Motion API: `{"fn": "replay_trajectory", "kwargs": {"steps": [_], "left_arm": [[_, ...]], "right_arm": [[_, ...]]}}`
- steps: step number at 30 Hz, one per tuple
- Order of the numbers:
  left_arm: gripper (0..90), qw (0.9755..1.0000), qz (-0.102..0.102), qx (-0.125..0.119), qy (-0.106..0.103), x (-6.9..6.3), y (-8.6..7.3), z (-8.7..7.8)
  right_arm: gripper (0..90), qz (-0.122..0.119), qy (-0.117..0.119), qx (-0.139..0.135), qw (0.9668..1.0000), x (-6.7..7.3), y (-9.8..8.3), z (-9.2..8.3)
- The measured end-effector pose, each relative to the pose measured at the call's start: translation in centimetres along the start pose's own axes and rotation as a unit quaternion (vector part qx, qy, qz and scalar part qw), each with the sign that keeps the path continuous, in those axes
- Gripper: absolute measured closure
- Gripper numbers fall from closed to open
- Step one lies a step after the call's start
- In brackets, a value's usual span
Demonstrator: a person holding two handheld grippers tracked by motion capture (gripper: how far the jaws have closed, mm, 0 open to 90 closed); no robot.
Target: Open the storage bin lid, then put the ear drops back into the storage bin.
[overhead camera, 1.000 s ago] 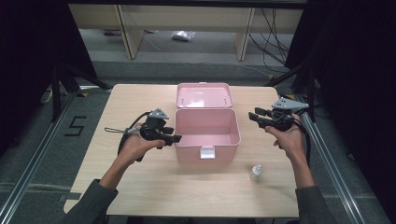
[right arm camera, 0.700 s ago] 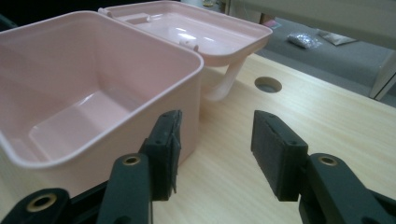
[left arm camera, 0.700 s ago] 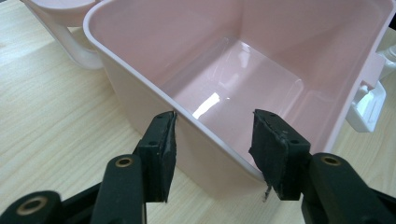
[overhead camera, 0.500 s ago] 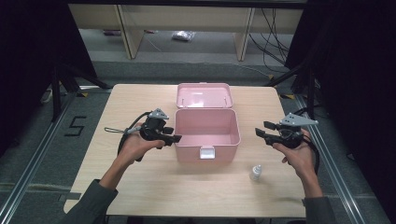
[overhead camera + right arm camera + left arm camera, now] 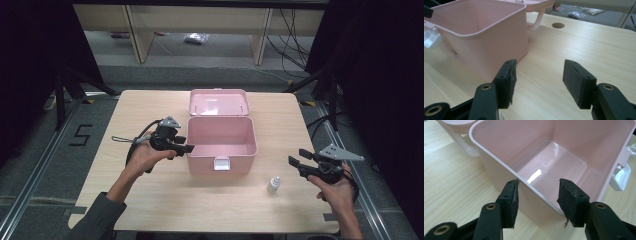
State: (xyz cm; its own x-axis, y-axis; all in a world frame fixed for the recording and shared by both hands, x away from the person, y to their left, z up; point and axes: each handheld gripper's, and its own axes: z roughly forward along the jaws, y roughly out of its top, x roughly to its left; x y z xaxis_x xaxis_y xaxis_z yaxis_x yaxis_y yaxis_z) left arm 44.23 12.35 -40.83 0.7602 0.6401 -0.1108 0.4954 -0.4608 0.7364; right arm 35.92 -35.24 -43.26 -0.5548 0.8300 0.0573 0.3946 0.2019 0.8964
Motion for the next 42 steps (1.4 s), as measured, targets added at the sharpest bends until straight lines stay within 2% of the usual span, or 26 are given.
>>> {"fn": "replay_trajectory", "kwargs": {"steps": [1,2,3,4,5,6,7,10,13,15,16,17,19,20,21,22,24,25,27,28,32,42], "left_arm": [[50.1,1.0,0.002,0.001,0.0,0.0,0.0,0.0],[50.1,1.0,0.002,0.001,0.0,0.0,0.0,0.0],[50.1,1.0,0.001,0.001,0.0,0.0,0.0,0.0],[50.1,1.0,0.001,0.001,0.0,0.0,0.0,0.0],[50.0,1.0,0.001,0.001,-0.005,0.1,0.0,0.0],[50.0,1.0,0.001,0.001,-0.006,0.1,0.0,0.0],[49.9,1.0,0.0,-0.001,-0.004,0.1,0.0,0.0],[49.8,1.0,0.001,0.002,-0.007,0.1,0.0,0.0],[49.8,1.0,0.001,0.002,-0.007,0.1,0.0,0.0],[49.8,1.0,0.001,0.002,-0.007,0.1,0.0,0.0],[49.8,1.0,0.001,0.002,-0.007,0.1,0.0,0.0],[49.8,1.0,0.0,0.0,-0.004,0.1,0.0,0.0],[49.7,1.0,0.0,0.001,-0.005,0.1,0.0,0.0],[49.8,1.0,0.0,0.002,-0.005,0.1,0.0,0.0],[49.8,1.0,0.0,0.002,-0.008,0.1,0.0,0.0],[49.8,1.0,0.0,0.002,-0.007,0.1,0.0,0.0],[49.8,1.0,-0.001,0.001,-0.007,0.1,0.0,0.0],[49.8,1.0,0.0,0.002,-0.008,0.1,0.0,0.0],[49.7,1.0,-0.001,0.0,-0.007,0.2,0.0,0.1],[49.7,1.0,-0.001,0.001,-0.006,0.1,0.0,0.1],[49.7,1.0,-0.001,0.001,-0.008,0.1,0.0,0.1],[49.7,1.0,-0.002,0.002,-0.008,0.2,0.0,0.1]], "right_arm": [[44.3,0.015,-0.004,0.002,0.9999,0.5,-0.7,-0.6],[43.7,0.005,-0.002,0.001,1.0,0.5,-1.1,-0.7],[43.7,0.005,-0.002,0.001,1.0,0.5,-1.1,-0.7],[43.2,0.023,0.005,0.004,0.9997,1.0,-1.4,-1.0],[42.8,0.011,0.004,0.005,0.9999,1.1,-2.0,-1.4],[42.8,0.011,0.004,0.005,0.9999,1.1,-2.0,-1.4],[42.3,0.022,0.0,0.017,0.9996,1.4,-2.2,-1.7],[41.1,0.011,0.004,0.017,0.9998,2.0,-2.6,-1.9],[40.7,-0.012,0.002,0.024,0.9996,2.5,-3.1,-2.4],[40.5,-0.008,0.003,0.026,0.9996,2.6,-3.3,-2.5],[40.5,0.006,0.006,0.031,0.9995,2.8,-3.6,-2.7],[40.6,-0.002,0.005,0.031,0.9995,2.8,-3.9,-2.7],[40.5,0.009,0.002,0.043,0.999,3.3,-4.3,-2.9],[40.4,-0.017,-0.001,0.04,0.9991,3.1,-4.5,-2.8],[40.3,-0.021,-0.001,0.044,0.9988,3.2,-4.7,-2.9],[40.3,-0.021,-0.001,0.044,0.9988,3.2,-4.7,-2.9],[40.1,0.002,0.002,0.057,0.9984,3.8,-4.9,-3.0],[39.9,-0.011,0.0,0.052,0.9986,3.7,-4.9,-2.9],[39.7,-0.015,0.001,0.056,0.9983,3.9,-5.0,-2.9],[39.6,-0.033,-0.002,0.054,0.998,3.7,-5.0,-2.9],[39.3,-0.022,-0.001,0.063,0.9978,4.1,-5.3,-2.9],[38.7,-0.035,0.0,0.081,0.9961,4.5,-5.7,-2.4]]}}
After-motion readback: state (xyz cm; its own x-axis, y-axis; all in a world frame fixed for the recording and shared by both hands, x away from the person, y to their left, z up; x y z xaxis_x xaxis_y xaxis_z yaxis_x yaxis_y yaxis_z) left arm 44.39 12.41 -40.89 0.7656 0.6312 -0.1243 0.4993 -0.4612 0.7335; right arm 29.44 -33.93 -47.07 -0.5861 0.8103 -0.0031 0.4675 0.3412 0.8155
